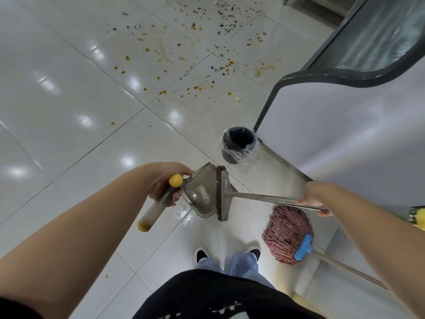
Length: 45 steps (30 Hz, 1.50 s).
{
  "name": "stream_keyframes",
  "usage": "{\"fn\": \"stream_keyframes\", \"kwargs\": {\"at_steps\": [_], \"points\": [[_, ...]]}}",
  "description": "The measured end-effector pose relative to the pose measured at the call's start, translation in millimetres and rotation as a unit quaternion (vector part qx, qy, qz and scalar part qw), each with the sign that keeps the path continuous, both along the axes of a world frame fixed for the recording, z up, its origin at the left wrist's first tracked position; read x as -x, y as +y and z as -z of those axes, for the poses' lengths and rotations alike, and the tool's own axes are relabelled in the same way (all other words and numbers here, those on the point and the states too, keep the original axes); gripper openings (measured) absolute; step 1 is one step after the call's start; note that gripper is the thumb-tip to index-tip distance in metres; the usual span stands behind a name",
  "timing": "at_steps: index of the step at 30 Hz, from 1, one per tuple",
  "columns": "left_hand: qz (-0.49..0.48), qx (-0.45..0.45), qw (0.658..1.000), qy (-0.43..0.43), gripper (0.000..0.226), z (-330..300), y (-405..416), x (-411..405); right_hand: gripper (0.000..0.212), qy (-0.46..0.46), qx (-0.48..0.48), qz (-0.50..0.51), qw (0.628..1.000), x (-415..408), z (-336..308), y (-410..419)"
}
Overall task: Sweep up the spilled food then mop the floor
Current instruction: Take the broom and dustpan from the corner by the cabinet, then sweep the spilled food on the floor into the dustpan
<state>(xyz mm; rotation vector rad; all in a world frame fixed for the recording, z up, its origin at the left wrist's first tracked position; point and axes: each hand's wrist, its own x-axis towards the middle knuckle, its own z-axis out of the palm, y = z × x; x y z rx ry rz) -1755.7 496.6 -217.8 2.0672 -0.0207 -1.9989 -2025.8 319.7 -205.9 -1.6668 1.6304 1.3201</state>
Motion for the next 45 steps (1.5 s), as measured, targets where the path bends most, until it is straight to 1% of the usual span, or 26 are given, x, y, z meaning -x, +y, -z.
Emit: {"fn": "stream_keyframes", "kwargs": {"at_steps": [2,6,8,12,13,16,18,20,26,30,33,35,37,41,45], "points": [[-0.031,0.006,0.999,0.004,0.039,1,11,-4,0.041,-0.001,-0.003,-0.003,1.000,0,-1,3],[-0.054,0.014,0.998,-0.008,0.040,-3,38,-18,0.038,-0.005,-0.004,-0.026,1.000,-2,-4,7],[-0.078,0.022,0.997,-0.011,0.039,-8,52,-26,0.039,-0.013,-0.005,-0.009,1.000,-6,-7,9],[-0.144,0.048,0.988,-0.001,0.032,-15,76,-38,0.050,-0.050,0.006,-0.018,0.999,-19,-11,12],[-0.160,0.055,0.986,-0.001,0.031,-17,81,-42,0.049,-0.061,0.010,-0.026,0.998,-23,-11,11],[-0.201,0.072,0.977,-0.005,0.027,-22,98,-52,0.038,-0.095,0.030,-0.037,0.994,-37,-15,5],[-0.230,0.087,0.969,-0.007,0.026,-21,109,-58,0.039,-0.124,0.045,-0.029,0.991,-46,-16,-1],[-0.256,0.098,0.962,-0.011,0.027,-14,116,-60,0.041,-0.145,0.047,-0.001,0.988,-53,-15,-6],[-0.363,0.100,0.926,0.017,0.024,21,108,-55,0.042,-0.211,0.005,0.089,0.973,-81,9,-22],[-0.432,0.097,0.897,0.015,0.024,30,94,-80,0.045,-0.201,-0.046,0.111,0.972,-107,35,-48],[-0.466,0.068,0.882,0.017,0.034,25,81,-107,0.046,-0.208,-0.083,0.124,0.967,-134,53,-74],[-0.473,0.063,0.879,0.004,0.039,18,65,-125,0.045,-0.215,-0.102,0.123,0.963,-158,59,-91],[-0.463,0.059,0.884,-0.007,0.033,9,43,-140,0.045,-0.218,-0.125,0.121,0.960,-181,62,-111],[-0.386,0.039,0.921,-0.044,0.029,-10,13,-160,0.045,-0.226,-0.159,0.144,0.950,-212,68,-138],[-0.300,0.034,0.950,-0.086,0.024,-36,-9,-187,0.045,-0.230,-0.176,0.175,0.941,-239,72,-163]]}}
